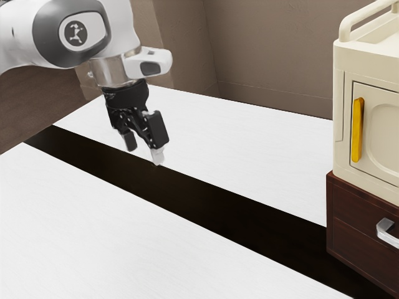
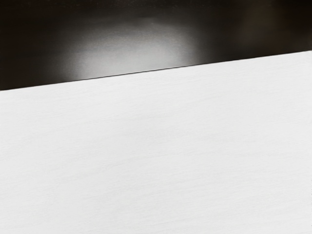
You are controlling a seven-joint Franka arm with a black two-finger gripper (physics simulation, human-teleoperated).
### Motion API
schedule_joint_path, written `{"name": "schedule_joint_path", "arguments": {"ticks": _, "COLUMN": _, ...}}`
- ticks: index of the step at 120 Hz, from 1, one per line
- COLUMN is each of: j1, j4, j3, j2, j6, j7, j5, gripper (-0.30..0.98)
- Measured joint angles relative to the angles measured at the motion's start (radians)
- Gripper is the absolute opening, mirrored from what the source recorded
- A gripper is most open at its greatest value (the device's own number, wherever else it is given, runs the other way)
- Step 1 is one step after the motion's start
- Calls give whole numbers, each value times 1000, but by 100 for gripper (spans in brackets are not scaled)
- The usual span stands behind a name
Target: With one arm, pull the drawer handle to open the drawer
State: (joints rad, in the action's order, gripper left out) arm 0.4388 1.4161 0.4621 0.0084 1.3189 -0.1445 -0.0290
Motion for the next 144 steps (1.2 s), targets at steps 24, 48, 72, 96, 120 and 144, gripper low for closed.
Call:
{"name": "schedule_joint_path", "arguments": {"ticks": 24, "j1": -11, "j4": -173, "j3": 6, "j2": -32, "j6": 118, "j7": -75, "j5": -35, "gripper": 69}}
{"name": "schedule_joint_path", "arguments": {"ticks": 48, "j1": -121, "j4": -283, "j3": -214, "j2": -228, "j6": 21, "j7": -402, "j5": -35, "gripper": 69}}
{"name": "schedule_joint_path", "arguments": {"ticks": 72, "j1": -132, "j4": -176, "j3": -348, "j2": -74, "j6": -14, "j7": -677, "j5": -23, "gripper": 69}}
{"name": "schedule_joint_path", "arguments": {"ticks": 96, "j1": -93, "j4": -133, "j3": -516, "j2": -7, "j6": 65, "j7": -856, "j5": 21, "gripper": 69}}
{"name": "schedule_joint_path", "arguments": {"ticks": 120, "j1": 18, "j4": 36, "j3": -562, "j2": -49, "j6": 253, "j7": -990, "j5": 2, "gripper": 68}}
{"name": "schedule_joint_path", "arguments": {"ticks": 144, "j1": -127, "j4": 87, "j3": -652, "j2": -39, "j6": 419, "j7": -1079, "j5": -24, "gripper": 69}}
